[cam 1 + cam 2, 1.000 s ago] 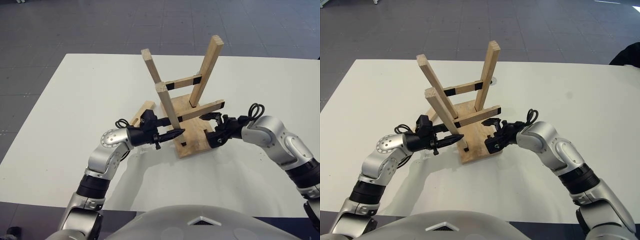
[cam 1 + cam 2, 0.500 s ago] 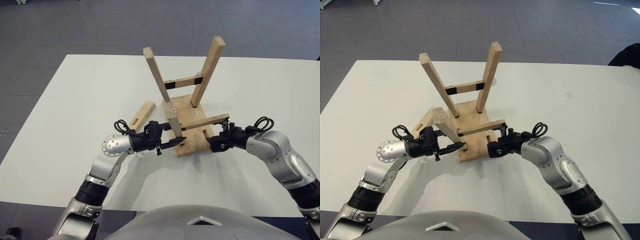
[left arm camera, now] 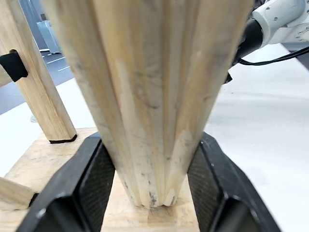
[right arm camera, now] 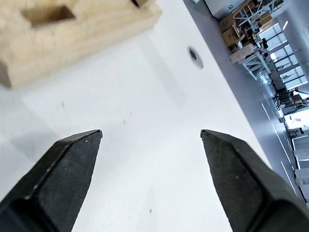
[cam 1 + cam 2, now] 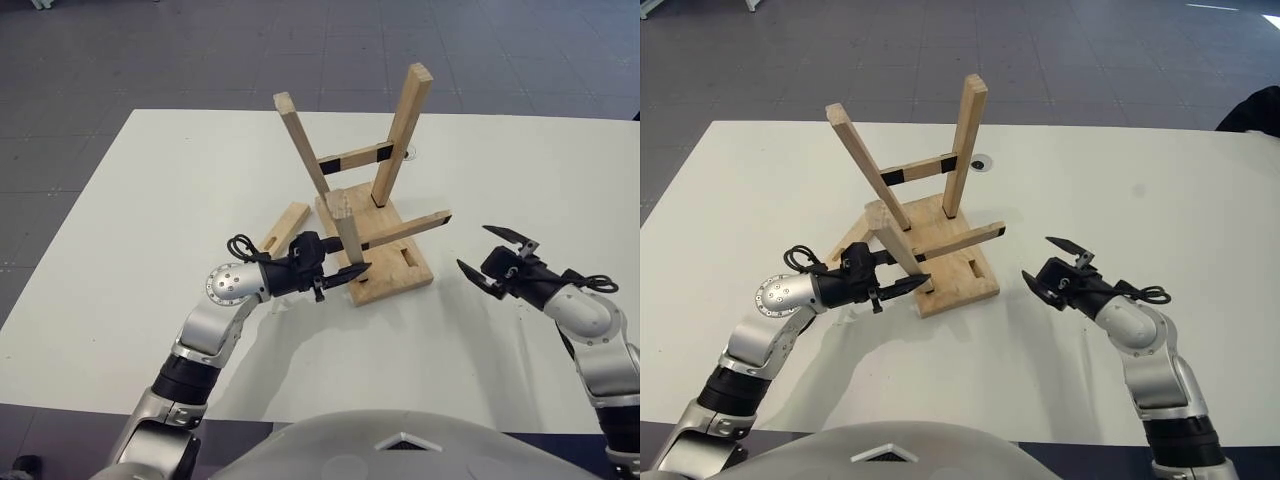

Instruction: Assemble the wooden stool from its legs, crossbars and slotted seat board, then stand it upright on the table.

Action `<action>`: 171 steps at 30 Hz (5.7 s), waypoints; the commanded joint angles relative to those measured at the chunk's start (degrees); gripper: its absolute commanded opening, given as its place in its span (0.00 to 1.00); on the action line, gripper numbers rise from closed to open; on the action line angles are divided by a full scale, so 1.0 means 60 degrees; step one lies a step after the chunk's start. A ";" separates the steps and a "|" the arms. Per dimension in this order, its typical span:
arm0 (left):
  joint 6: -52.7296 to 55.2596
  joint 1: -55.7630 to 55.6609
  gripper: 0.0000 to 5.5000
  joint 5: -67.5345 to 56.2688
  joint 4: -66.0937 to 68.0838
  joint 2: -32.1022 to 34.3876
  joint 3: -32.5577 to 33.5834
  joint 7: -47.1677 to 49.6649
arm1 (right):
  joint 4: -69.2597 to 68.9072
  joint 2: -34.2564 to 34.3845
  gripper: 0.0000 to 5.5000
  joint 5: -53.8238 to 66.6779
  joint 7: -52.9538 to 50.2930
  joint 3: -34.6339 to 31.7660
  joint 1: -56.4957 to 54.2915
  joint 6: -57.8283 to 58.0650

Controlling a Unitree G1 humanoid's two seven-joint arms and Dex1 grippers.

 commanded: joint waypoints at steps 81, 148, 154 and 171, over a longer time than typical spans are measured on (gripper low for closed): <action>0.2855 0.0842 0.69 -0.1546 -0.0986 0.1870 0.3494 -0.0380 | 0.0442 0.1860 0.69 -0.0513 -0.1352 0.1833 -0.1280 0.0554; 0.6684 0.2365 0.69 -0.4740 -0.2934 0.3471 0.4983 0.2181 | -0.0244 0.1923 0.69 -0.1037 -0.1628 0.1841 -0.1093 0.1187; 0.6530 0.2414 0.69 -0.2316 -0.2558 0.3218 0.3511 0.3198 | -0.0230 0.1865 0.69 -0.1142 -0.1582 0.1907 -0.1092 0.1234; 0.7421 0.2637 0.57 -0.1208 -0.1908 0.2012 0.2904 0.3889 | -0.0693 0.1600 0.69 -0.0778 -0.0934 0.1514 -0.1296 0.1349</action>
